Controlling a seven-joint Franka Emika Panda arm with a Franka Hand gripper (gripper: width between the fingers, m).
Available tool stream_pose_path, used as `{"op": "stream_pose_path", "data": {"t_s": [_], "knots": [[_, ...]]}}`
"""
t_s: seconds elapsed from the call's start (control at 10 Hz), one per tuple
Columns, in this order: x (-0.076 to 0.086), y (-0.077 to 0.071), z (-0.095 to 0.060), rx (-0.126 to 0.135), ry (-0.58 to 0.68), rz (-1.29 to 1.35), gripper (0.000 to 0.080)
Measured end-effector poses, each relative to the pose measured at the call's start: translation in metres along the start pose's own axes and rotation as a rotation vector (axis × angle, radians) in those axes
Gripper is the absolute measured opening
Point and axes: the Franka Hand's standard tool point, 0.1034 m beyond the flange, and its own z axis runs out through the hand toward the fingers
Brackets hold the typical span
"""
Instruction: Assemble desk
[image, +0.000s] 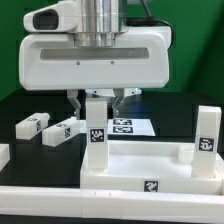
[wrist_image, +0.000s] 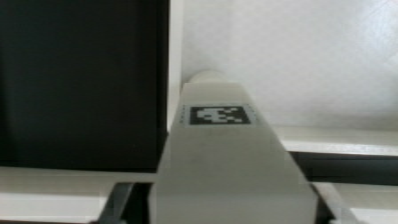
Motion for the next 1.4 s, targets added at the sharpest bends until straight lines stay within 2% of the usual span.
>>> {"op": "stream_pose_path", "data": {"t_s": [0.3, 0.5, 1.1, 1.2, 1.4], "knots": [[-0.0001, 0.0009, 0.0007, 0.013, 0.001, 0.236, 0.029], [-0.0003, 0.0015, 0.0014, 0.031, 0.004, 0.479, 0.0291], [-0.0006, -0.0027, 0.0024, 0.044, -0.015, 1.189, 0.0291], [-0.0005, -0.0029, 0.0026, 0.054, -0.02, 1.32, 0.0291], [-0.0004, -0.0023, 0.0024, 0.062, -0.028, 1.439, 0.0291]]}}
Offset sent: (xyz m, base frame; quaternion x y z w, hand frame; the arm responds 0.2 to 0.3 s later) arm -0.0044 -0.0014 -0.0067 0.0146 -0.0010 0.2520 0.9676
